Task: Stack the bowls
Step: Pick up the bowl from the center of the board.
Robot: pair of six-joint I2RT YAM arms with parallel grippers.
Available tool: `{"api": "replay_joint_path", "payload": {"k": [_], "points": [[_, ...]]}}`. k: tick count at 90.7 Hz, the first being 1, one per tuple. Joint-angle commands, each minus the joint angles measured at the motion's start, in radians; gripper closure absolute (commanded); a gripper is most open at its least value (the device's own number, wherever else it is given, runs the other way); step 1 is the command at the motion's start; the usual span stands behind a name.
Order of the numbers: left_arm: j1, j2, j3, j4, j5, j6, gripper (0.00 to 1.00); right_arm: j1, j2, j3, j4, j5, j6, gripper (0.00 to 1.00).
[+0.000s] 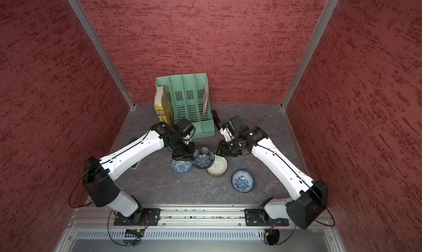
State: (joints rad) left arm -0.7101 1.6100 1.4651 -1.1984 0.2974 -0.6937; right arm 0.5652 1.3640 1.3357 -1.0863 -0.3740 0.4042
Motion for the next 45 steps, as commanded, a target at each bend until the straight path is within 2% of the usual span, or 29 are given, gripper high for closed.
{"api": "replay_joint_path", "payload": {"k": [1, 45], "points": [[-0.014, 0.001, 0.049, 0.019, 0.027, 0.025, 1.00, 0.011, 0.027, 0.003, 0.014, -0.001, 0.009, 0.63], [-0.035, 0.032, 0.073, 0.015, 0.028, 0.027, 1.00, 0.042, 0.076, -0.039, 0.036, 0.003, 0.008, 0.72]]}}
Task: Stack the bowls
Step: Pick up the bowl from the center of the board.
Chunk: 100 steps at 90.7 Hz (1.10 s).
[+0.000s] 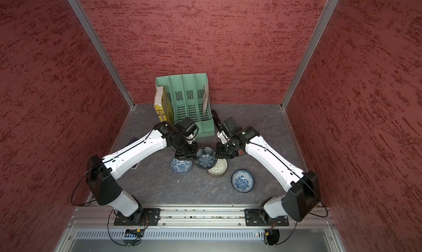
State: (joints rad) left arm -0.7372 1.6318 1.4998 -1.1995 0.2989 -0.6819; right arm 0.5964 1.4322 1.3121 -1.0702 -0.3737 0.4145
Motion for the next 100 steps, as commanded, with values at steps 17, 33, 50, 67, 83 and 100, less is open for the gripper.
{"api": "replay_joint_path", "payload": {"k": [17, 33, 50, 67, 83, 100], "points": [[-0.010, 0.018, 0.039, 0.016, 0.021, 0.016, 1.00, 0.019, 0.019, -0.020, 0.021, 0.007, 0.003, 0.78], [-0.013, 0.017, 0.033, 0.020, 0.026, 0.013, 1.00, 0.031, 0.019, -0.029, 0.027, 0.020, 0.002, 0.82], [-0.013, 0.014, 0.033, 0.021, 0.025, 0.014, 1.00, 0.038, 0.049, -0.032, 0.032, 0.022, 0.007, 0.83], [-0.014, 0.012, 0.028, 0.024, 0.029, 0.014, 1.00, 0.045, 0.054, -0.036, 0.033, 0.027, 0.010, 0.87], [-0.015, 0.012, 0.027, 0.020, 0.027, 0.016, 1.00, 0.045, 0.051, -0.031, 0.026, 0.035, 0.010, 0.93], [-0.014, 0.009, 0.031, 0.023, 0.027, 0.018, 1.00, 0.046, 0.050, -0.019, 0.014, 0.038, 0.012, 1.00]]}}
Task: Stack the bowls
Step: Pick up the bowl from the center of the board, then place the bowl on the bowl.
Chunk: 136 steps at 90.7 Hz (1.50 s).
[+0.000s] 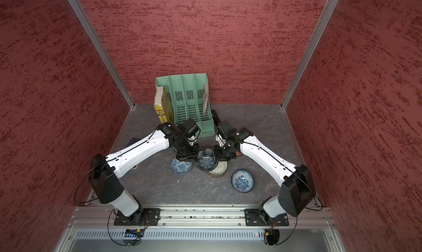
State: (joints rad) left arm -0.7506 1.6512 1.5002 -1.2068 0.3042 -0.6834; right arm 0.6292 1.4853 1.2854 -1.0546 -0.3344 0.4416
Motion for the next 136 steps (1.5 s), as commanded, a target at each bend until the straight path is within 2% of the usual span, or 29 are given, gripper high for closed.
{"api": "replay_joint_path", "payload": {"k": [1, 9, 17, 21, 32, 54, 72, 98, 136], "points": [[-0.001, -0.011, 0.032, 0.031, 0.020, 0.019, 0.99, 0.013, -0.002, 0.009, -0.003, -0.002, -0.015, 1.00], [0.002, -0.027, 0.039, 0.033, -0.009, 0.017, 0.58, 0.012, 0.004, 0.036, -0.025, -0.013, -0.013, 1.00], [0.004, -0.045, 0.059, 0.018, -0.086, 0.018, 0.34, 0.011, 0.021, 0.077, -0.055, -0.016, -0.030, 1.00], [0.006, -0.062, 0.063, 0.009, -0.131, 0.017, 0.27, 0.009, 0.033, 0.101, -0.074, -0.022, -0.039, 1.00], [0.037, -0.132, 0.025, 0.015, -0.178, 0.008, 0.25, -0.006, 0.055, 0.142, -0.110, -0.042, -0.051, 1.00], [0.170, -0.344, -0.189, 0.069, -0.148, -0.005, 0.25, -0.096, 0.047, 0.135, -0.176, -0.055, -0.081, 1.00], [0.236, -0.452, -0.312, 0.061, -0.135, 0.005, 0.25, -0.126, 0.049, 0.087, -0.175, -0.053, -0.092, 1.00], [0.259, -0.519, -0.408, 0.069, -0.122, -0.006, 0.27, -0.142, 0.050, 0.010, -0.108, -0.034, -0.076, 1.00], [0.265, -0.519, -0.428, 0.067, -0.116, -0.004, 0.27, -0.142, 0.033, -0.079, 0.005, -0.020, -0.054, 1.00]]}}
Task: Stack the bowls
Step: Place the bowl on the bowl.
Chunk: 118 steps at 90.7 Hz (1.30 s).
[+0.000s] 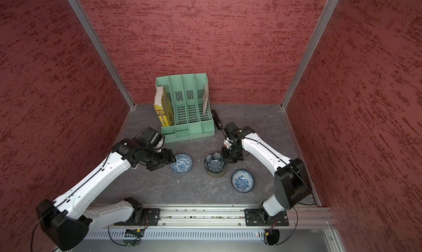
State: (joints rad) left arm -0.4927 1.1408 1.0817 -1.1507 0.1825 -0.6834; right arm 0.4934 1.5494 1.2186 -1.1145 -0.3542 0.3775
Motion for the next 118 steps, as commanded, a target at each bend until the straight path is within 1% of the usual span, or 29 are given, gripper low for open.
{"api": "replay_joint_path", "payload": {"k": [1, 66, 118], "points": [[0.008, -0.009, -0.009, 0.011, 0.006, -0.004, 0.27, -0.006, -0.030, -0.013, 0.067, 0.001, 0.010, 1.00], [0.008, -0.004, -0.030, 0.022, 0.012, -0.004, 0.27, -0.006, -0.019, -0.068, 0.123, 0.028, 0.005, 1.00], [0.008, 0.014, -0.024, 0.026, 0.019, 0.001, 0.27, -0.008, -0.019, -0.070, 0.111, 0.027, 0.000, 0.99]]}}
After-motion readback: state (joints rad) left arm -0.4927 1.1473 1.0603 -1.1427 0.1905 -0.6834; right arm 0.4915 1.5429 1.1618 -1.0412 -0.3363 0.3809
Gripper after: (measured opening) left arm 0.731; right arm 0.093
